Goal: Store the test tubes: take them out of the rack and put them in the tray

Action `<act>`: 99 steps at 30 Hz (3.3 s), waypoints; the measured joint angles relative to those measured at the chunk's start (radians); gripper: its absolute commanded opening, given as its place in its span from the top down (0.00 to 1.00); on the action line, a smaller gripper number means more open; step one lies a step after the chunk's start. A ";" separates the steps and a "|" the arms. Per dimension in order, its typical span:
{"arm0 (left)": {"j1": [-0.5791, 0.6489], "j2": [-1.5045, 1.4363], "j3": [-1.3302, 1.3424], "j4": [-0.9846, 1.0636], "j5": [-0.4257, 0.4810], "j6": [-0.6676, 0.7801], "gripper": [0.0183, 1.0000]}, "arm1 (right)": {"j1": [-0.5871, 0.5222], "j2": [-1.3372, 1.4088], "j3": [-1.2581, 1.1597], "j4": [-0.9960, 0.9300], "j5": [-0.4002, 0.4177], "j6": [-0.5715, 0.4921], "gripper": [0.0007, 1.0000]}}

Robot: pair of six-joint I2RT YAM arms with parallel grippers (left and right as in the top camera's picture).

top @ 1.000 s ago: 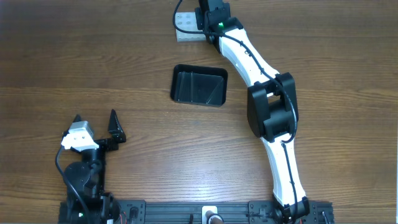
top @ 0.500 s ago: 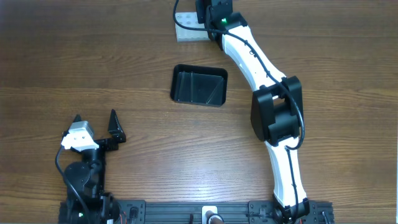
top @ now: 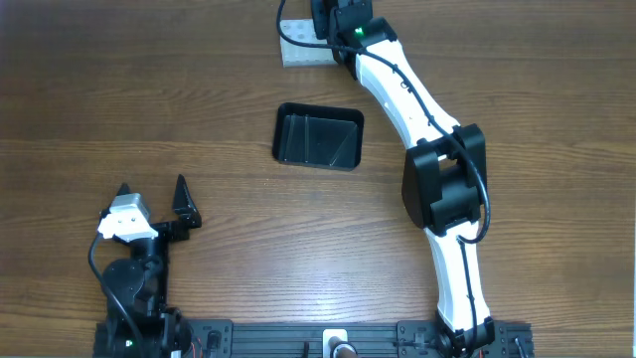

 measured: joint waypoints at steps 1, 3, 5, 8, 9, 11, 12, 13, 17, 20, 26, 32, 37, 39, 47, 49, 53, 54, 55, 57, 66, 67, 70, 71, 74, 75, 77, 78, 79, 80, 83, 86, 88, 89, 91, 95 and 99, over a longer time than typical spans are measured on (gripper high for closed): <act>0.000 0.000 0.000 0.000 0.000 0.000 0.00 | 0.000 0.000 0.000 0.000 -0.004 -0.001 0.27; 0.000 0.000 0.000 0.000 0.000 0.000 0.00 | 0.000 0.000 0.000 0.001 -0.009 0.003 0.26; 0.000 0.000 0.000 0.000 0.000 0.000 0.00 | -0.001 0.000 0.000 0.002 -0.012 0.001 0.26; 0.000 0.000 0.000 0.000 0.000 0.000 0.00 | -0.005 0.000 0.000 0.005 -0.016 0.002 0.26; 0.000 0.000 0.000 0.000 0.000 0.000 0.00 | -0.005 0.000 0.000 0.009 -0.017 0.002 0.26; 0.000 0.000 0.000 0.000 0.000 0.000 0.00 | -0.008 0.001 0.000 0.024 -0.020 0.002 0.26; 0.000 0.000 0.000 0.000 0.000 0.000 0.00 | -0.009 0.001 0.000 0.029 -0.020 0.001 0.27; 0.000 0.000 0.000 0.000 0.000 0.000 0.00 | -0.011 0.002 0.000 0.036 -0.020 0.002 0.27; 0.000 0.000 0.000 0.000 0.000 0.000 0.00 | -0.020 0.010 0.000 0.049 -0.019 0.002 0.28; 0.000 0.000 0.000 0.000 0.000 0.000 0.00 | -0.028 0.026 0.000 0.052 -0.019 0.001 0.28; 0.000 0.000 0.000 0.000 0.000 0.000 0.00 | -0.034 0.061 0.000 0.058 -0.019 0.002 0.30; 0.000 0.000 0.000 0.000 0.000 0.000 0.00 | -0.035 0.066 0.000 0.063 -0.019 0.000 0.41; 0.000 0.000 0.000 0.000 0.000 0.000 0.00 | -0.037 0.067 0.000 0.064 -0.019 0.001 0.42; 0.000 0.000 0.000 0.000 0.000 0.000 0.00 | -0.038 0.067 0.000 0.064 -0.019 0.000 0.42; 0.000 0.000 0.000 0.000 0.000 0.000 0.00 | -0.041 0.078 0.000 0.064 -0.019 0.001 0.44; 0.000 0.000 0.000 0.000 0.000 0.000 0.00 | -0.042 0.082 0.000 0.064 -0.019 0.000 0.51; 0.000 0.000 0.000 0.000 0.000 0.000 0.00 | -0.044 0.085 0.000 0.064 -0.020 -0.008 0.79; 0.000 0.000 0.000 0.000 0.000 0.000 0.00 | -0.044 0.087 0.000 0.064 -0.020 -0.008 0.86; 0.000 0.000 0.000 0.000 0.000 0.000 0.00 | -0.044 0.087 0.000 0.064 -0.019 -0.008 0.90; 0.000 0.000 0.000 0.000 0.000 0.000 0.00 | -0.044 0.087 0.000 0.064 -0.019 -0.006 0.96; 0.000 0.000 0.000 0.000 0.000 0.000 0.00 | -0.046 0.087 0.000 0.072 -0.019 -0.002 0.98; 0.000 0.000 0.000 0.000 0.000 0.000 0.00 | -0.046 0.088 0.000 0.076 -0.019 -0.003 0.98; 0.000 0.000 0.000 0.000 0.000 0.000 0.00 | -0.046 0.089 0.000 0.090 -0.019 -0.003 0.98; 0.000 0.000 0.000 0.000 0.000 0.000 0.00 | -0.046 0.089 0.000 0.092 -0.019 -0.003 0.98; 0.000 0.000 0.000 0.000 0.000 0.000 0.00 | -0.046 0.089 0.000 0.091 -0.019 -0.003 0.98; 0.000 0.000 0.000 0.000 0.000 0.000 0.00 | -0.046 0.090 0.004 0.081 -0.019 -0.002 0.98; 0.000 0.000 0.000 0.000 0.000 0.000 0.00 | -0.046 0.093 0.018 0.060 -0.019 -0.002 0.99; 0.000 0.000 0.000 0.000 0.000 0.000 0.00 | -0.046 0.093 0.026 0.045 -0.019 -0.003 0.99; 0.000 0.000 0.000 0.000 0.000 0.000 0.00 | -0.046 0.094 0.039 0.024 -0.019 -0.002 0.99; 0.000 0.000 0.000 0.000 0.000 0.000 0.00 | -0.046 0.094 0.051 0.006 -0.019 -0.002 0.99; 0.000 0.000 0.000 0.000 0.000 0.000 0.00 | -0.046 0.095 0.093 -0.033 -0.019 -0.002 0.99; 0.000 0.000 0.000 0.000 0.000 0.000 0.00 | -0.046 0.094 0.146 -0.065 -0.020 -0.002 0.99; 0.000 0.000 0.000 0.000 0.000 0.000 0.00 | -0.046 0.094 0.182 -0.092 -0.023 0.002 0.99; 0.000 0.000 0.000 0.000 0.000 0.000 0.00 | -0.046 0.095 0.199 -0.106 -0.024 0.004 0.99; 0.000 0.000 0.000 0.000 0.000 0.000 0.00 | -0.046 0.094 0.233 -0.141 -0.031 0.008 0.99; 0.000 0.000 0.000 0.000 0.000 0.000 0.00 | -0.046 0.094 0.307 -0.229 -0.035 0.017 0.99; 0.000 0.000 0.000 0.000 0.000 0.000 0.00 | -0.046 0.094 0.379 -0.307 -0.042 0.018 0.98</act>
